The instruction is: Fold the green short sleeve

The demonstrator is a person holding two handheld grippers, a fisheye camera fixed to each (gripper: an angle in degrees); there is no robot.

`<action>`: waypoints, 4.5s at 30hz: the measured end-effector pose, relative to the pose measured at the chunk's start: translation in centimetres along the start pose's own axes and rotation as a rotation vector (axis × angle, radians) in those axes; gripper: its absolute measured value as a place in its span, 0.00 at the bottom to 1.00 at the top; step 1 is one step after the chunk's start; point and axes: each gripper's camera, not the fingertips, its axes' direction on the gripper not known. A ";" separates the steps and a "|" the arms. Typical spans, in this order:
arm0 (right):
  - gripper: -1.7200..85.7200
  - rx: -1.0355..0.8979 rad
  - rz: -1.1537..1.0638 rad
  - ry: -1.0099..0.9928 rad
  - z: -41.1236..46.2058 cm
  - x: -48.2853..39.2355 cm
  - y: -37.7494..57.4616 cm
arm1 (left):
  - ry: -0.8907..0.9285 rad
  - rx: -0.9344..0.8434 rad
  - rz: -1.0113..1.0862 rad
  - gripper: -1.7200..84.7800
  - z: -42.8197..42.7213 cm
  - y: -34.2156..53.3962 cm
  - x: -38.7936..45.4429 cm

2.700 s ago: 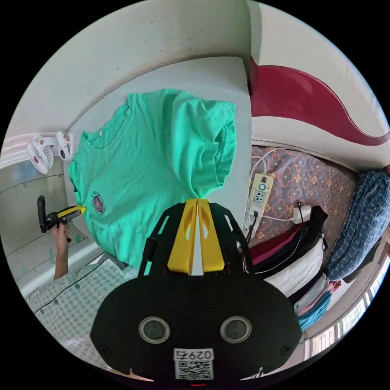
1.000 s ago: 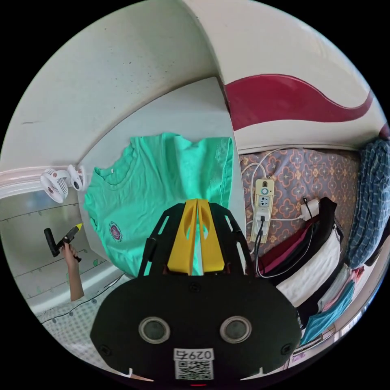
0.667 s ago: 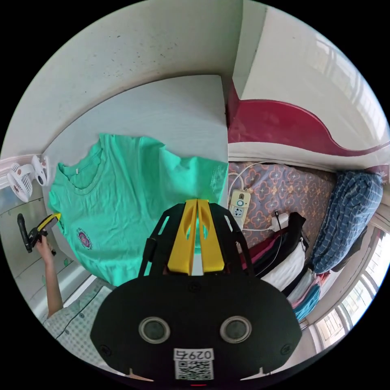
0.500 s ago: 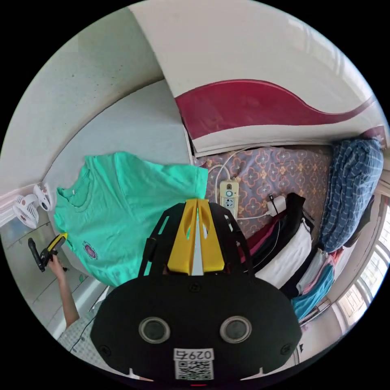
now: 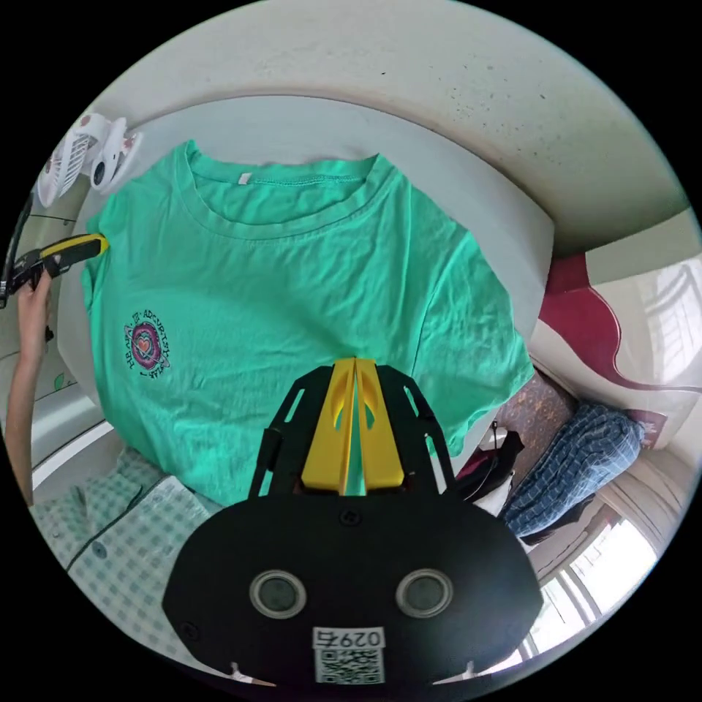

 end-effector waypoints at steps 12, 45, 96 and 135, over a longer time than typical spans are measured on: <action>0.01 0.097 0.145 -0.399 -4.3 1.8 1.0 | -0.005 0.082 0.220 0.01 -3.9 -2.0 6.7; 0.01 0.025 0.610 -0.368 2.2 -3.7 33.9 | 0.109 -0.059 0.419 0.01 -0.4 16.8 10.7; 0.03 0.343 0.931 -1.018 6.7 39.0 43.6 | 0.203 -0.147 0.427 0.01 1.4 0.9 38.9; 0.05 0.285 0.263 -0.544 -10.6 27.6 15.4 | 0.428 0.039 0.340 0.01 4.3 -17.3 40.7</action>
